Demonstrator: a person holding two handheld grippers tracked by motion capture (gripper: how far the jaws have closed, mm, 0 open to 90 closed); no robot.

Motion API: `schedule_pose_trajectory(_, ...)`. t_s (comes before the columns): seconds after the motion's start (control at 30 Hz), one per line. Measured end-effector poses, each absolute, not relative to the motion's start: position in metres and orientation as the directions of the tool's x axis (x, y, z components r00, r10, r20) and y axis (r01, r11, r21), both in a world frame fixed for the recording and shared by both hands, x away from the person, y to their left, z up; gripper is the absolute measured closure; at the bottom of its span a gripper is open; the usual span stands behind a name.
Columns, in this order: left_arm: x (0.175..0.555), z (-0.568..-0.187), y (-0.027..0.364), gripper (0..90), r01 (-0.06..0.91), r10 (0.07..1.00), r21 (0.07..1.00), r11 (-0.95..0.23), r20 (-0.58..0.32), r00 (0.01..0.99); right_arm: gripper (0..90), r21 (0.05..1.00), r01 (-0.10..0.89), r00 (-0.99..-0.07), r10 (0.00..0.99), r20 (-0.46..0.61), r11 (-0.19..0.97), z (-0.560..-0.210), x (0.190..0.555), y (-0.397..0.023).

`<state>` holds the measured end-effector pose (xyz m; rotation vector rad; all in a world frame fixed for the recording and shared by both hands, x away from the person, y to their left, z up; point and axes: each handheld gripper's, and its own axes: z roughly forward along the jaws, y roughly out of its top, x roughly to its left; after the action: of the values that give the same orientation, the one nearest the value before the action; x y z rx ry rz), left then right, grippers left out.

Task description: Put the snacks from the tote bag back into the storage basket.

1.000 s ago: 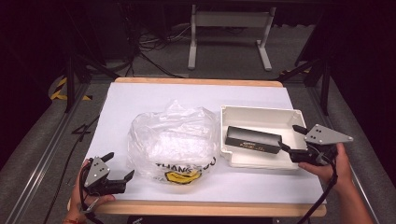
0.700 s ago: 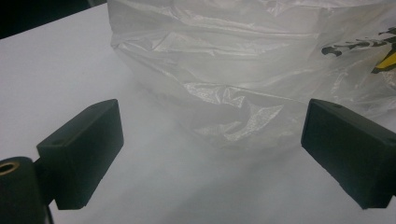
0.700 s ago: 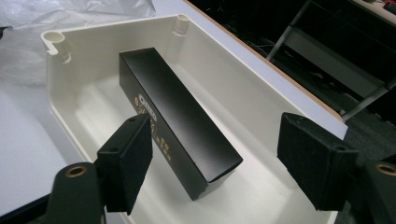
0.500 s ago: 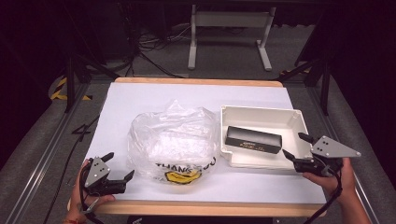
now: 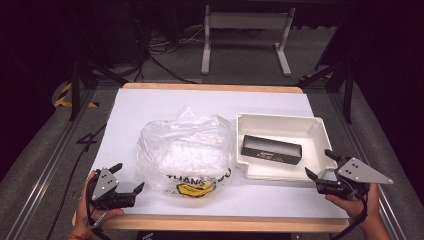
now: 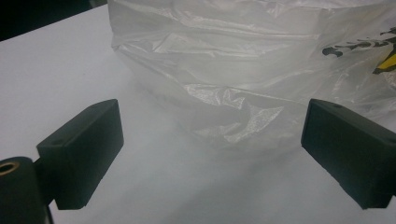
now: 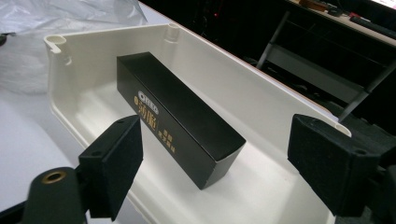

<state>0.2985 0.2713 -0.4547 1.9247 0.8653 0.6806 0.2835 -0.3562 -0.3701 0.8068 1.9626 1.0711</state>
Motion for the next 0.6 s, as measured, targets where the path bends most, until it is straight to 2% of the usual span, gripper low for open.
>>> schedule_pose_trajectory(0.47, 0.298, -0.454, 0.273, 6.7, 0.293, 0.797, 0.891, -0.348, 0.116, 0.593, 16.0, 0.912, 0.174, -0.452, 0.853, -0.26, 0.37, -0.392, 0.264, -0.374)
schedule_pose_trajectory(0.6, 0.298, -0.454, 0.274, 6.7, 0.295, 0.798, 0.89, -0.348, 0.116, 0.591, 12.4, 0.921, 0.193, -0.436, 0.87, -0.23, 0.34, -0.399, 0.26, -0.38)
